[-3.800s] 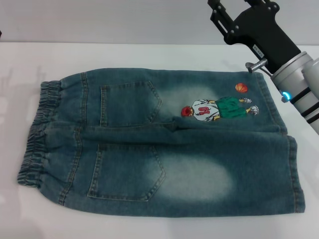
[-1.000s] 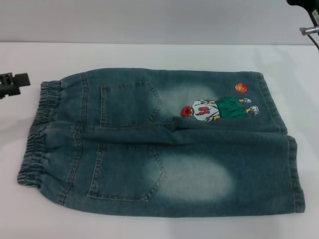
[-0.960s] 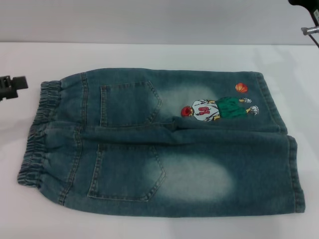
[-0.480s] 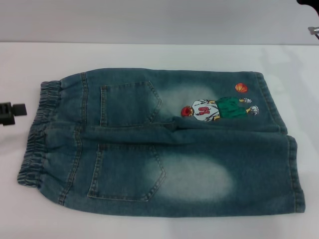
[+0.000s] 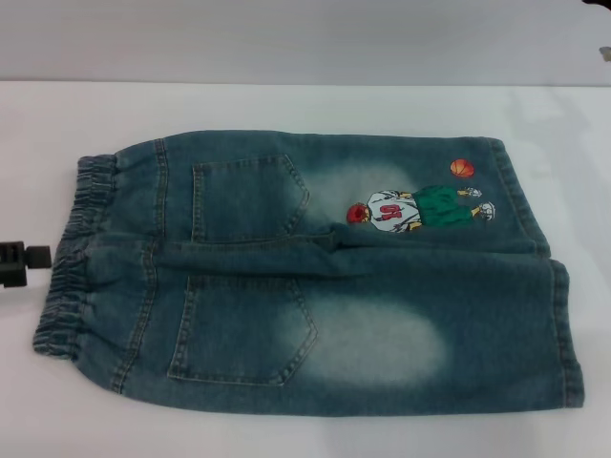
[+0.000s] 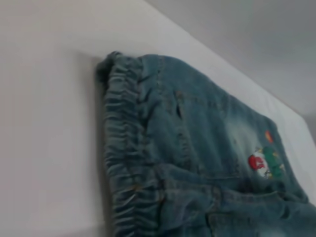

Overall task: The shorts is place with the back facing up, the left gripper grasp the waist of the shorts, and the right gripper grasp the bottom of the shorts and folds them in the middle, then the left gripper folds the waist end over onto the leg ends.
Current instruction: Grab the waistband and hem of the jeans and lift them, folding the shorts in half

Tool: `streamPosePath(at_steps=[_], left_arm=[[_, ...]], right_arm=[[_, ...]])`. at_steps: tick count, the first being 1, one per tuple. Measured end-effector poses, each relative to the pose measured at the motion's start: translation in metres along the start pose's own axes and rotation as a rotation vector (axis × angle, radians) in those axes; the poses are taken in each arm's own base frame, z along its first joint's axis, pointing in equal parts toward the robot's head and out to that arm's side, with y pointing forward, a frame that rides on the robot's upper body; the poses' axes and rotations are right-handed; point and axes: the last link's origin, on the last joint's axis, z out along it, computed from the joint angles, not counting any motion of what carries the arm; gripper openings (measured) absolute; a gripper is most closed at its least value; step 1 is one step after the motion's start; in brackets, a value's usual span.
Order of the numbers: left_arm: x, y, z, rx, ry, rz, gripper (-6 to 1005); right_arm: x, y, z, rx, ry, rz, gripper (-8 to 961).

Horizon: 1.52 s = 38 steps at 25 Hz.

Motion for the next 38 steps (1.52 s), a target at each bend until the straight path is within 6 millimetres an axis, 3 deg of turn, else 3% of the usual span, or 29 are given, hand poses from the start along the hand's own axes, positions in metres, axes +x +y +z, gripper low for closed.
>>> streamPosePath(at_steps=[19, 38], left_arm=[[-0.011, -0.013, -0.007, 0.060, -0.011, -0.058, 743], [-0.019, -0.020, 0.001, 0.088, -0.010, -0.074, 737]], right_arm=[[0.000, -0.001, 0.000, 0.004, -0.001, 0.000, 548], [0.002, -0.002, -0.005, 0.005, 0.007, -0.001, 548]])
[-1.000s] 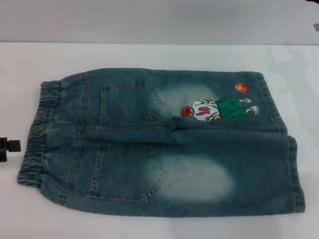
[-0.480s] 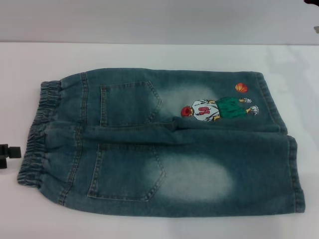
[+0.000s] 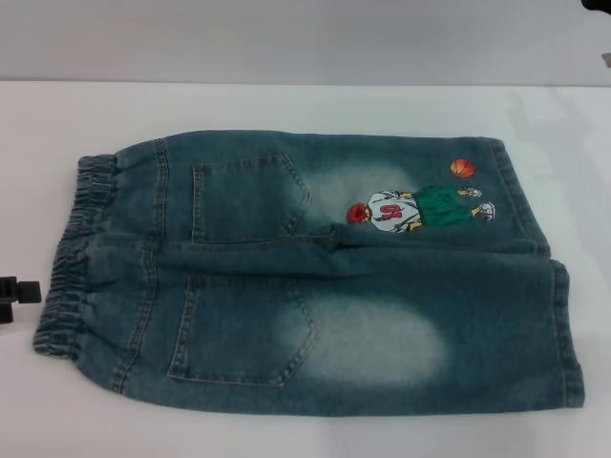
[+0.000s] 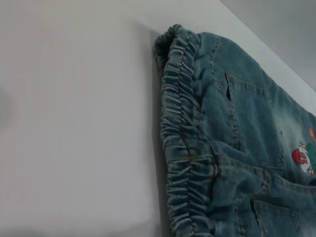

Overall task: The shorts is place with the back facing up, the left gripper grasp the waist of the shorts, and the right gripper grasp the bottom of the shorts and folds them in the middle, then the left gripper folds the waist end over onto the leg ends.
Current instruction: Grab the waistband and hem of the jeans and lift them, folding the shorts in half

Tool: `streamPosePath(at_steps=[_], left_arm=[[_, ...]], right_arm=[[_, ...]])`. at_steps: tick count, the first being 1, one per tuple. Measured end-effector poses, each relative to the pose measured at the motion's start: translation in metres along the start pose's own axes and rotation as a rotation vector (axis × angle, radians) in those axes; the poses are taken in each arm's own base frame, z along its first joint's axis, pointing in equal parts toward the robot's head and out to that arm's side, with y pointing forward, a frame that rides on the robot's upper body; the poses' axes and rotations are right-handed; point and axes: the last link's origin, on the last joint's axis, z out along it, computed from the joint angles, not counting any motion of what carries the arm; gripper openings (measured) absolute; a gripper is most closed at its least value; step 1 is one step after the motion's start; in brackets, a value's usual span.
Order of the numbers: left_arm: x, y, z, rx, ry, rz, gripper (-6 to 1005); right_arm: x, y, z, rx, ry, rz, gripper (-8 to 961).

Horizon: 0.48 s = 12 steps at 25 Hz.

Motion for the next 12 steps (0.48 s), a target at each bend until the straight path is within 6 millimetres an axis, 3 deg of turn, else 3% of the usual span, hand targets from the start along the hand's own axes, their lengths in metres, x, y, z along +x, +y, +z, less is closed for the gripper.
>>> streamPosePath(at_steps=[12], left_arm=[[-0.0008, -0.0003, 0.0027, 0.003, -0.002, -0.001, 733]], right_arm=[[0.0005, 0.0005, -0.0004, 0.000, 0.001, 0.001, 546]])
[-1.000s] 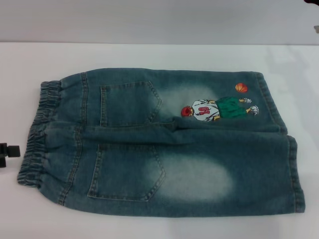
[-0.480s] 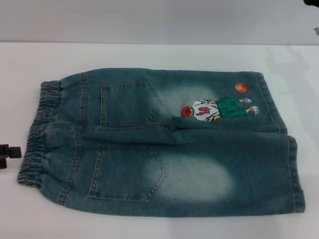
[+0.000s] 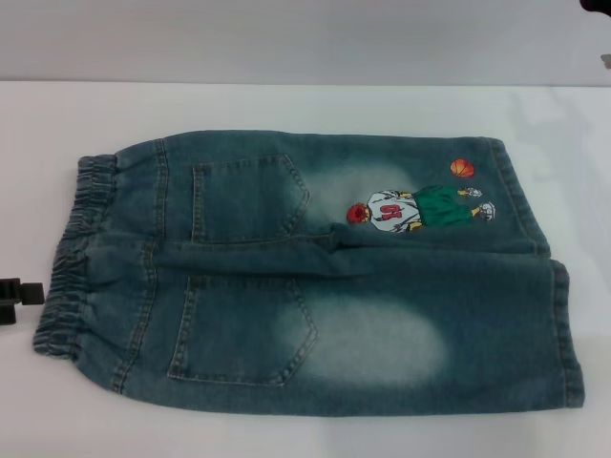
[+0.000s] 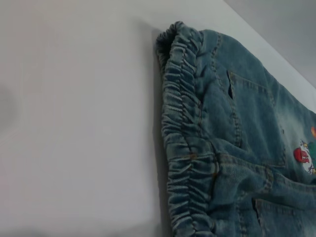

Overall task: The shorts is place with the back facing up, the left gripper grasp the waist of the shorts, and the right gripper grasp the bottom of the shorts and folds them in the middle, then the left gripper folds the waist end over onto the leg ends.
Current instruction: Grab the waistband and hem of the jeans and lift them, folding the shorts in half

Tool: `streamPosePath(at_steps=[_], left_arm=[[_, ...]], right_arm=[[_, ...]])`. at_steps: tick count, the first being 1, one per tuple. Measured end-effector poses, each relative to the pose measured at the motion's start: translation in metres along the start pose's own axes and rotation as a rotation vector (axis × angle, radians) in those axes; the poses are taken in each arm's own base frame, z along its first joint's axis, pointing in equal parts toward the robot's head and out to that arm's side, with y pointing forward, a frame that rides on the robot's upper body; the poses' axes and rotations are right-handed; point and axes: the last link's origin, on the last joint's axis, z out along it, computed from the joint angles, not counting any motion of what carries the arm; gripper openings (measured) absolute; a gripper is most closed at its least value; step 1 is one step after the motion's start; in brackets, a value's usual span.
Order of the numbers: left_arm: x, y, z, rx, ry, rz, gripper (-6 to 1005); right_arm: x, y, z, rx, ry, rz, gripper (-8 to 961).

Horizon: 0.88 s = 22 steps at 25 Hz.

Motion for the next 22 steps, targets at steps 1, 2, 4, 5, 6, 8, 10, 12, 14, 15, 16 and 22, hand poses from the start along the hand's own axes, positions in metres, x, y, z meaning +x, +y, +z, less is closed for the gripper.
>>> streamPosePath(at_steps=[1, 2, 4, 5, 6, 8, 10, 12, 14, 15, 16, 22], left_arm=[[0.0000, 0.0000, 0.0000, 0.000, 0.000, 0.000, 732], [-0.0006, 0.0003, 0.0011, -0.002, -0.001, -0.001, 732], [-0.0010, 0.0007, 0.0020, -0.005, 0.000, -0.002, 731], [-0.0010, 0.0007, 0.0020, -0.005, 0.000, -0.002, 731], [-0.0015, 0.0007, 0.0027, -0.006, 0.000, -0.002, 731], [-0.0020, 0.0008, 0.0035, -0.007, 0.000, -0.003, 730], [-0.0023, 0.0009, 0.0040, -0.007, -0.001, -0.003, 729], [-0.0047, 0.0009, 0.0063, -0.012, 0.000, -0.008, 729], [-0.0050, 0.0008, 0.0067, -0.013, 0.001, -0.008, 728], [-0.0053, 0.0006, 0.0071, -0.013, 0.002, -0.010, 728], [-0.0053, 0.0006, 0.0071, -0.013, 0.002, -0.010, 727], [-0.0072, -0.0005, 0.0092, -0.011, 0.007, -0.012, 725]], right_arm=[[0.0000, 0.0000, 0.0000, 0.000, 0.000, 0.000, 546], [0.0000, 0.0000, -0.0001, 0.000, 0.000, 0.000, 546], [0.0002, 0.0001, -0.0003, 0.001, 0.001, 0.001, 547], [0.0002, 0.0002, -0.0003, 0.001, 0.001, 0.001, 547], [0.0003, 0.0003, -0.0004, 0.001, 0.001, 0.001, 547], [0.0004, 0.0004, -0.0005, 0.001, 0.001, 0.001, 547], [0.0004, 0.0004, -0.0005, 0.001, 0.001, 0.001, 547], [0.0005, 0.0005, -0.0006, 0.000, 0.001, 0.001, 547], [0.0007, 0.0005, -0.0009, 0.000, 0.002, 0.001, 547], [0.0007, 0.0004, -0.0010, 0.000, 0.002, 0.001, 546], [0.0008, 0.0003, -0.0012, 0.001, 0.003, 0.001, 546], [0.0010, 0.0007, -0.0013, -0.001, 0.004, 0.001, 547]])
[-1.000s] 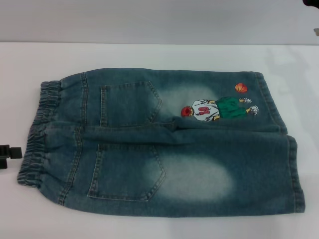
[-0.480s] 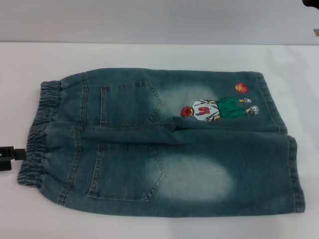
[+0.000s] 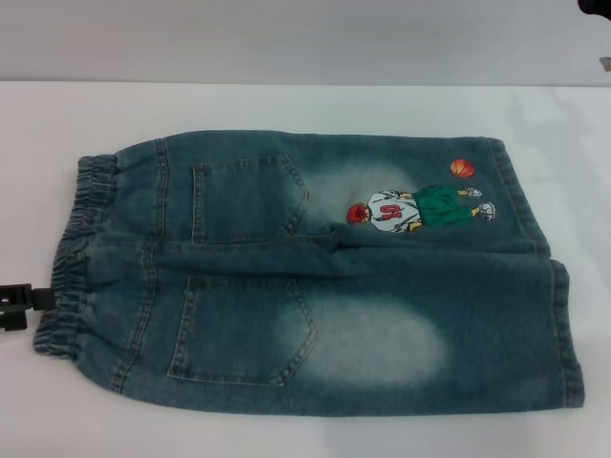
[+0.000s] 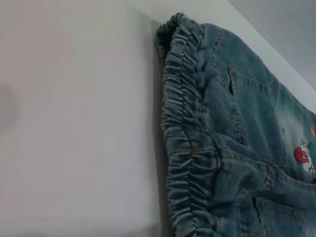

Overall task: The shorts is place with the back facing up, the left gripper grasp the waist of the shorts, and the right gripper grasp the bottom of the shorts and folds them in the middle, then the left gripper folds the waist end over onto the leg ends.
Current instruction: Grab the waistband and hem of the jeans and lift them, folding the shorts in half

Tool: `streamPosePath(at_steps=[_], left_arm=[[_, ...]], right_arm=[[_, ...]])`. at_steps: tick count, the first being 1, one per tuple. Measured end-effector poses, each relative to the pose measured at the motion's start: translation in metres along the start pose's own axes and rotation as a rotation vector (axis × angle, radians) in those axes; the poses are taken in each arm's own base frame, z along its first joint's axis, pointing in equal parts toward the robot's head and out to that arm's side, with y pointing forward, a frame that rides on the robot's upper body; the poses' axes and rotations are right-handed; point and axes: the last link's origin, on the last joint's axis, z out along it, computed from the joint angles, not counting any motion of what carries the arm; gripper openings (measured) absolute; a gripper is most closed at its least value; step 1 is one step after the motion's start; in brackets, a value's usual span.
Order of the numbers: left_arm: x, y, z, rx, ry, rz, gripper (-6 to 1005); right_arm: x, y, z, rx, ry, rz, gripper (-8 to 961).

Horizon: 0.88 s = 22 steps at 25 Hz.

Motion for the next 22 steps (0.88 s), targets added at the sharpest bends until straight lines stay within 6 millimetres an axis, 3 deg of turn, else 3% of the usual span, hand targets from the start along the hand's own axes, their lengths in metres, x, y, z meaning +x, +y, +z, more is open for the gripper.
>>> streamPosePath(at_steps=[22], left_arm=[[0.0003, 0.0016, 0.0032, -0.001, -0.008, 0.006, 718]], right_arm=[[0.0014, 0.0000, -0.0025, 0.001, 0.006, 0.000, 547]])
